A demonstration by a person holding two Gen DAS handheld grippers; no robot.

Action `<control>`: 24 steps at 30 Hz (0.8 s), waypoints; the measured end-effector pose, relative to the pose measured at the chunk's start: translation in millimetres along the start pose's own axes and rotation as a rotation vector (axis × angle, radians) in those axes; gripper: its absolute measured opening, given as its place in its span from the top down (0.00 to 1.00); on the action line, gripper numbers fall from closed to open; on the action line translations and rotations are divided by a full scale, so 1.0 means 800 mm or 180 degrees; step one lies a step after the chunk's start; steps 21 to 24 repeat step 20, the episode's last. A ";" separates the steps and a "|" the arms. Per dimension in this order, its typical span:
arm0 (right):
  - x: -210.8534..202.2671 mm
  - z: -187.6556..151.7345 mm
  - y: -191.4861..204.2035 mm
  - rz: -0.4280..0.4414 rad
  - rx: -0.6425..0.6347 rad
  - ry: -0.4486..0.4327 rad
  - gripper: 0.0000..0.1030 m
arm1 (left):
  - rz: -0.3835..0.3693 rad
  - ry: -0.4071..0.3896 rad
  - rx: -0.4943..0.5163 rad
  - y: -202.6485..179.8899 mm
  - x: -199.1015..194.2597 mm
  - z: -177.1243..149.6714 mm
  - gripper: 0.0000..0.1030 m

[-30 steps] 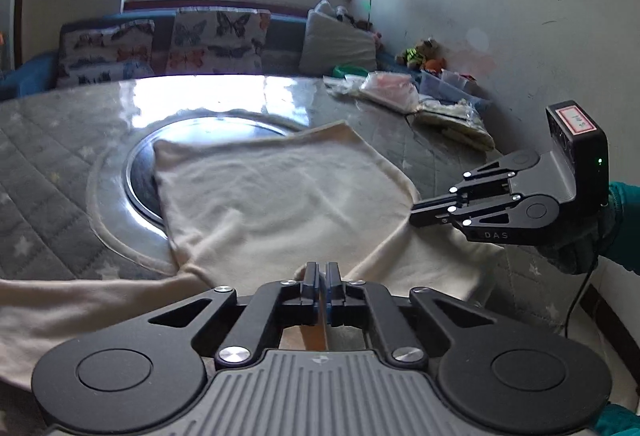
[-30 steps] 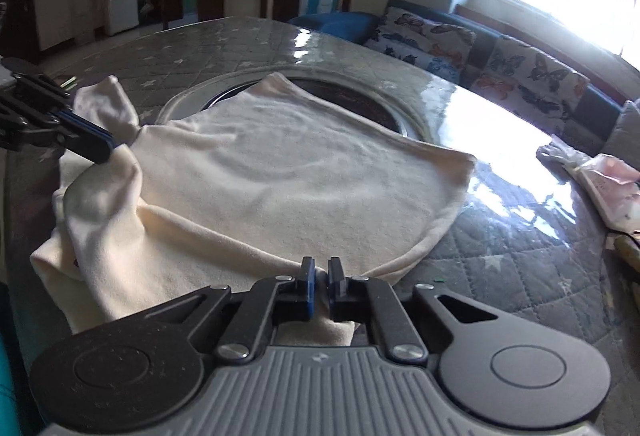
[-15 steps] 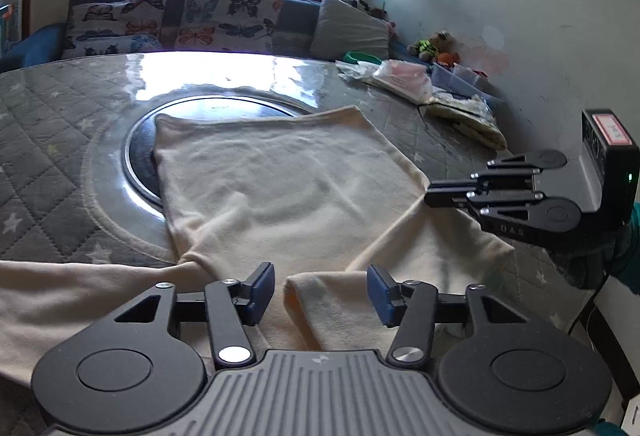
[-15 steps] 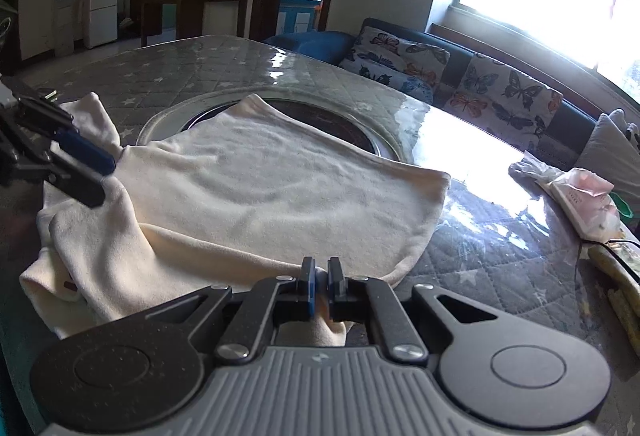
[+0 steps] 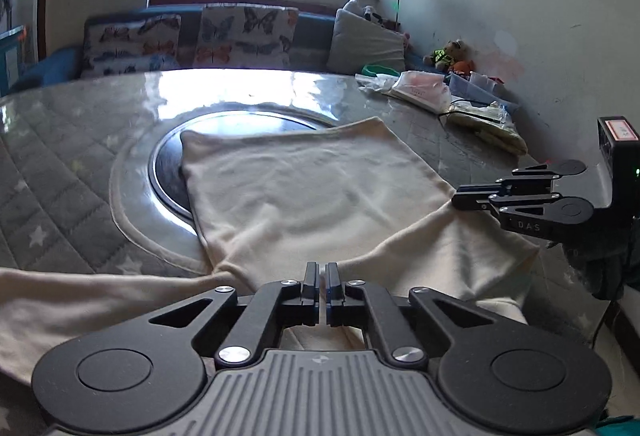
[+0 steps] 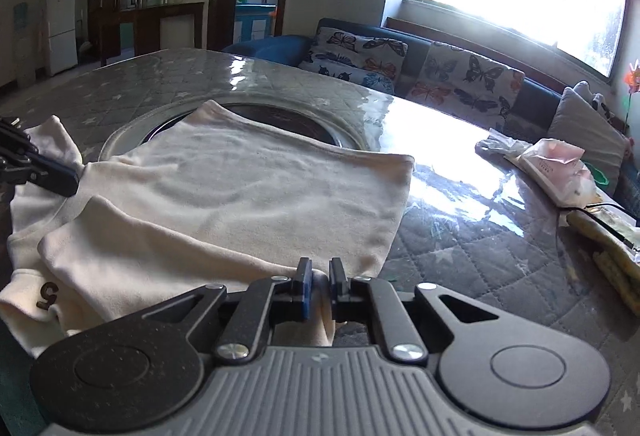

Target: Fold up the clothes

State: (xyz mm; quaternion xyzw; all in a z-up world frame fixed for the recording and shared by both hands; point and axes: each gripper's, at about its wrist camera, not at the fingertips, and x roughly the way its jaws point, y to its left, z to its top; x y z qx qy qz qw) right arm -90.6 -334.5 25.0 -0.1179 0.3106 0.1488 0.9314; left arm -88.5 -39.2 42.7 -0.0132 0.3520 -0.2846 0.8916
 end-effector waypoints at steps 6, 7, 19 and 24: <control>-0.003 0.004 0.011 0.0035 -0.0102 -0.0012 0.80 | 0.0066 -0.0046 0.0170 -0.020 0.025 0.009 0.52; -0.002 0.002 0.011 0.0038 -0.0064 -0.0009 0.80 | 0.0106 0.0019 0.0195 -0.021 0.035 0.009 0.54; -0.029 -0.016 -0.022 -0.0175 0.0560 -0.0079 0.80 | 0.0241 0.0017 0.0276 -0.018 0.026 0.003 0.90; -0.029 -0.017 -0.025 -0.0155 0.0616 -0.0073 0.80 | 0.0225 0.0030 0.0271 -0.018 0.025 0.002 0.90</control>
